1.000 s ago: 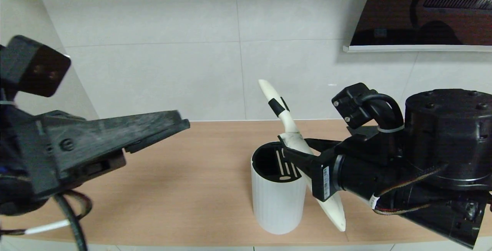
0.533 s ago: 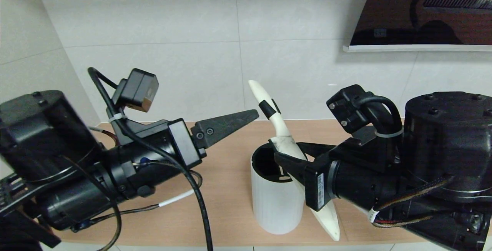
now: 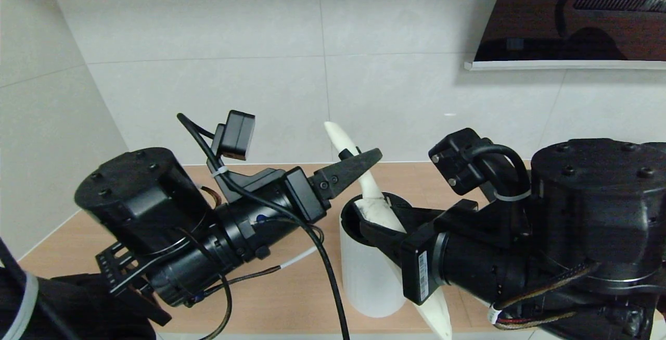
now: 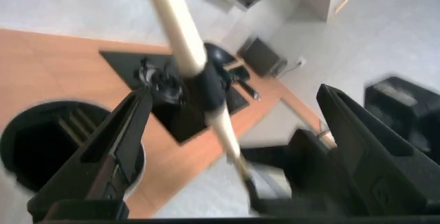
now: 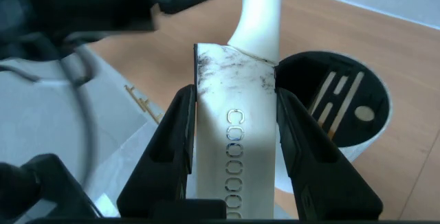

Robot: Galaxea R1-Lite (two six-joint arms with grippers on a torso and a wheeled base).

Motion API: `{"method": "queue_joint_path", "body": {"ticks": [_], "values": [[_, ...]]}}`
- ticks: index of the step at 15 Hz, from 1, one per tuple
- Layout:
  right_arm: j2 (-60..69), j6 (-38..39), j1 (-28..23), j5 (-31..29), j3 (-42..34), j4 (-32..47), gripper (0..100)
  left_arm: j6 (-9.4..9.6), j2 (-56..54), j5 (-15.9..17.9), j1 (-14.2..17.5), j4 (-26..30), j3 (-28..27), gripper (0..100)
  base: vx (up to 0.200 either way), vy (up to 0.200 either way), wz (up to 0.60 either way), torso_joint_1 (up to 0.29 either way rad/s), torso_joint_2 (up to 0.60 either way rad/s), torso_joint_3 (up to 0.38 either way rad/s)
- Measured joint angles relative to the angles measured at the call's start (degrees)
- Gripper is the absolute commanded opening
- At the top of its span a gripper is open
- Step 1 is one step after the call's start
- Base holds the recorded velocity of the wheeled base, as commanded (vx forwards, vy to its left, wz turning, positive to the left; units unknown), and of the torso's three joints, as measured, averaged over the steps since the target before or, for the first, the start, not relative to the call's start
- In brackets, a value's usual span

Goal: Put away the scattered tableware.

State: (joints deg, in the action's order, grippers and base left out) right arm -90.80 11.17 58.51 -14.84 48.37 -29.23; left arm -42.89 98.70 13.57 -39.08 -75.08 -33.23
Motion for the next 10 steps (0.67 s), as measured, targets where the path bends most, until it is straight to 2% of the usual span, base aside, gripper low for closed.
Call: {"method": "queue_joint_path", "body": {"ticks": [10], "values": [[-0.5,-0.1,1.5,0.1,-1.0,0.3,0,0.11,1.9,-0.7,-0.2,-0.3,-0.4,100,0.0,0.0,0.0,0.0,0.0,0.0]]}}
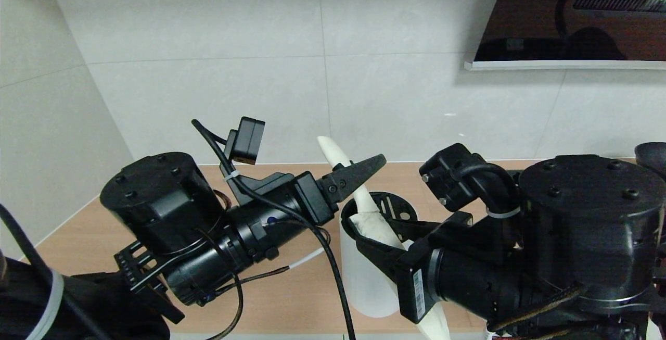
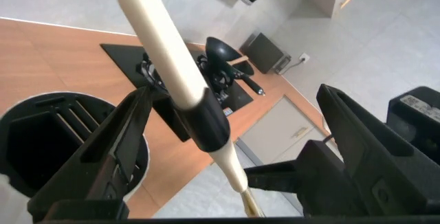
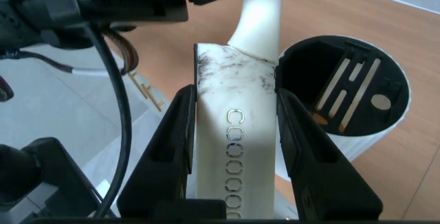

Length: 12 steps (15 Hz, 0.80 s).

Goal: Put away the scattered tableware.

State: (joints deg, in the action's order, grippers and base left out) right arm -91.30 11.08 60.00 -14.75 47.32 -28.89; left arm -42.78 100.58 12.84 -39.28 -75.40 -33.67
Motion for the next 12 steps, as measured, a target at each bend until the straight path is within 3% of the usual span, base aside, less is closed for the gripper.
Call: {"method": "queue_joint_path", "body": {"ticks": [6,7,12], "values": [[0.0,0.0,0.7,0.0,-0.1,0.0,0,0.38,0.7,-0.2,0.0,0.0,-0.1,100,0.0,0.0,0.0,0.0,0.0,0.0],[0.0,-0.1,0.7,0.0,-0.1,0.0,0,0.38,0.7,-0.2,0.0,0.0,-0.1,0,0.0,0.0,0.0,0.0,0.0,0.0],[0.0,-0.1,0.8,0.0,-0.1,0.0,0,0.27,1.0,0.0,-0.1,-0.3,-0.1,0,0.0,0.0,0.0,0.0,0.0,0.0]]}}
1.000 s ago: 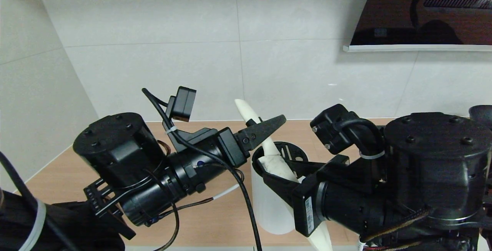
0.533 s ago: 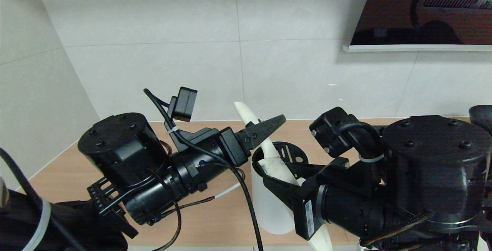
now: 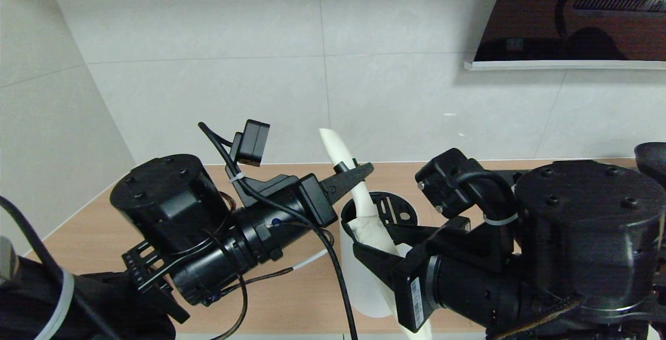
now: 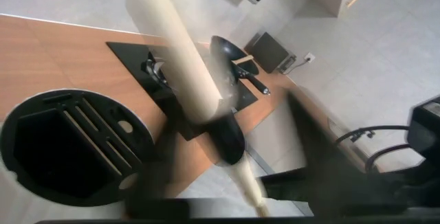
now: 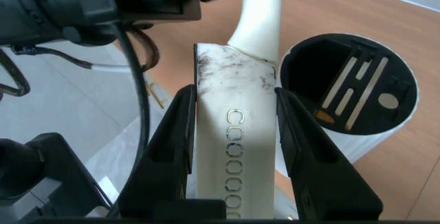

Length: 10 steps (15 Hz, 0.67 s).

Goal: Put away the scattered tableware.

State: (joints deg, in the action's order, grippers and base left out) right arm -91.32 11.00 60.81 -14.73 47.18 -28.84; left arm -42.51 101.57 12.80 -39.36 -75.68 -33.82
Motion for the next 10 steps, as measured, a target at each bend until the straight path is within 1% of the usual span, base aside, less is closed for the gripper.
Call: {"method": "queue_joint_path", "body": {"ticks": [10], "values": [[0.8,0.0,-0.7,-0.4,-0.2,0.0,0,-0.05,-0.2,-0.2,0.0,0.3,0.2,0,0.0,0.0,0.0,0.0,0.0,0.0]]}}
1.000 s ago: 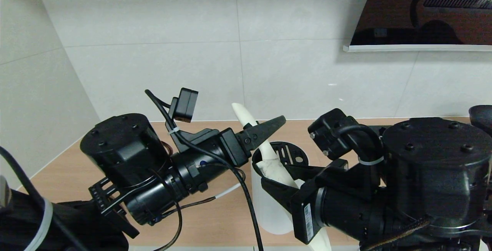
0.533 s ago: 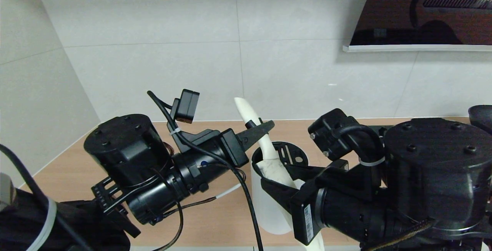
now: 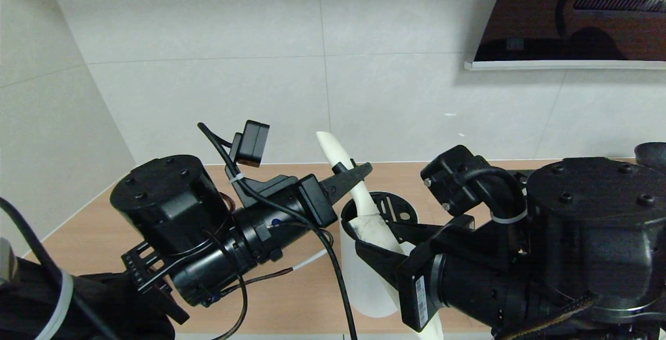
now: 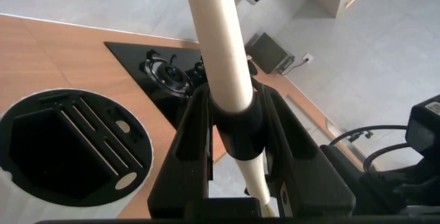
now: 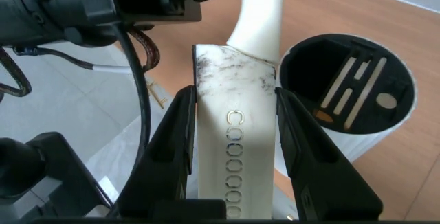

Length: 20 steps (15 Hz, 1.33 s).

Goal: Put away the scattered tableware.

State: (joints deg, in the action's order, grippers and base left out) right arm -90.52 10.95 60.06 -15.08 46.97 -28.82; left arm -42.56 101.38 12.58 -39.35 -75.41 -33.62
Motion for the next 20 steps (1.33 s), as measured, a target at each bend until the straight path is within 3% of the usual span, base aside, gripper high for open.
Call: {"method": "queue_joint_path", "body": {"ticks": [1,9,13,15,20], "values": [[0.0,-0.1,-0.1,0.0,-0.1,0.0,100,0.0,-0.1,0.0,0.0,0.1,0.0,0,0.0,0.0,0.0,0.0,0.0,0.0],[0.9,-0.2,-0.7,-0.2,-0.3,0.0,100,-0.05,-0.8,-1.0,-0.3,0.5,-0.9,0,0.0,0.0,0.0,0.0,0.0,0.0],[2.2,-0.3,-3.9,0.2,0.0,0.2,100,0.11,-1.7,-1.9,-0.2,2.9,-2.1,0,0.0,0.0,0.0,0.0,0.0,0.0],[3.0,-0.3,-5.7,0.3,0.2,0.2,100,0.41,-2.7,-4.0,-0.1,5.4,-3.0,0,0.0,0.0,0.0,0.0,0.0,0.0],[3.5,-0.4,-10.2,0.4,0.4,0.2,100,5.78,-4.1,-14.2,-0.4,8.9,-6.1,0,0.0,0.0,0.0,0.0,0.0,0.0]]}}
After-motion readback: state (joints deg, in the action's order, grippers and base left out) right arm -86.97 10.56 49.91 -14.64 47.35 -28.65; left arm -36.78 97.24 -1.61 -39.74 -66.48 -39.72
